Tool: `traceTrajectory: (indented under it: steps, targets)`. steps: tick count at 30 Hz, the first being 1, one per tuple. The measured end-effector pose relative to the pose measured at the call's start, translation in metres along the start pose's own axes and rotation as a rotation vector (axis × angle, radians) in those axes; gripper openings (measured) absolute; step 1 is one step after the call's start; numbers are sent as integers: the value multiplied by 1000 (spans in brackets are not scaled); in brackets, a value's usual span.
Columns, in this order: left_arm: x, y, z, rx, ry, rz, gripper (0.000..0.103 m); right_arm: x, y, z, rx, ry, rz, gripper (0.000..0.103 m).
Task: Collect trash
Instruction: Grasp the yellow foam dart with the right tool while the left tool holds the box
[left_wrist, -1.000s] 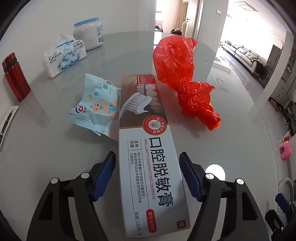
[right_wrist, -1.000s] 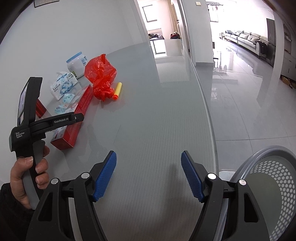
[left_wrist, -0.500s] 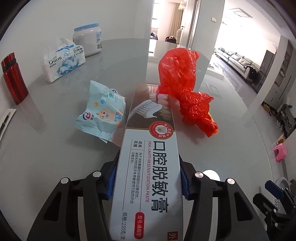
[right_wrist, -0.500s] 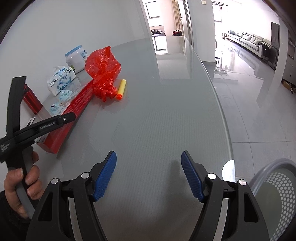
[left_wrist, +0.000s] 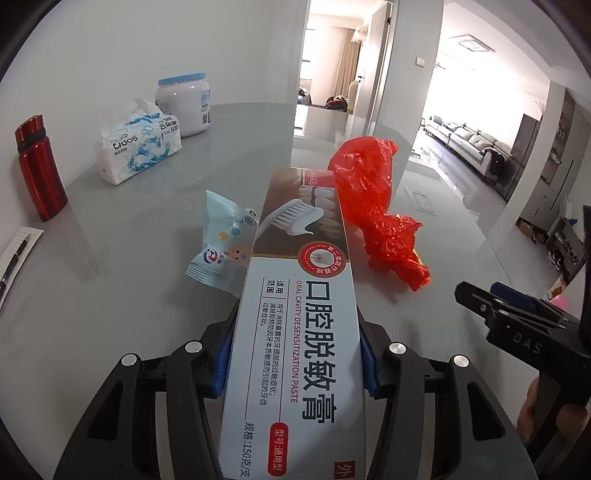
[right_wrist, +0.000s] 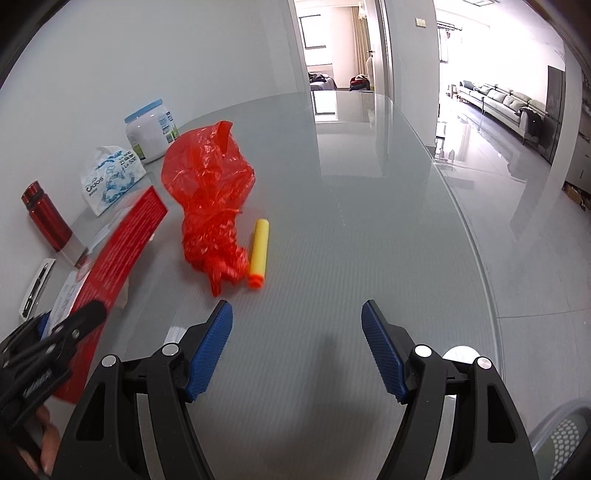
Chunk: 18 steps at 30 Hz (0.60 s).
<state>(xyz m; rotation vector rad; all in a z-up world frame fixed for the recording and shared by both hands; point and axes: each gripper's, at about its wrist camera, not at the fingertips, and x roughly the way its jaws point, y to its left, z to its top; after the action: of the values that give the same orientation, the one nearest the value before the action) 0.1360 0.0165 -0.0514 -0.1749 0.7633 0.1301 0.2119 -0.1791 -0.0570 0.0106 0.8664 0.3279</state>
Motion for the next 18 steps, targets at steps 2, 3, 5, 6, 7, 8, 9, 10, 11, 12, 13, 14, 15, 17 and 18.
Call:
traceTrajectory:
  steps: [2,3,5,6,7,8,9,10,11,12,13,14,15,17,18]
  targets:
    - [-3,1,0,-1,-6,-16,51,9,0,7,11,3,-2,69]
    - [-5,1,0,0,-13,-15,51,12,0,11,20,4,-2,69]
    - [-8,1,1,2,-28,-13,51,18,0,16,31,3,-5,69]
    - [-10,1,2,0,-34,-15,51,21,0,18,33,5,-10,69]
    - [-10,1,2,-1,-38,-17,51,25,0,20,33,8,-19,69]
    - [-11,2,3,-4,-41,-22,51,28,0,22,32,10,-29,69]
    - [-11,3,2,-7,-42,-27,51,32,1,25,29,17,-39,69]
    - [-12,4,3,-13,-42,-35,51,35,1,27,27,23,-49,69]
    - [-12,5,2,-16,-43,-40,51,39,1,28,26,31,-61,69]
    - [-12,5,2,-18,-45,-40,51,42,0,29,25,41,-68,69]
    - [-13,5,2,-17,-49,-39,51,45,1,30,25,50,-67,69]
    - [-14,5,2,-16,-54,-37,51,47,0,30,24,55,-64,69]
    - [-15,5,2,-14,-60,-37,51,48,2,31,20,58,-63,69]
    - [-17,5,1,-12,-70,-33,51,49,6,31,3,57,-59,69]
    - [-17,5,1,-10,-74,-29,51,50,9,31,-4,59,-58,69]
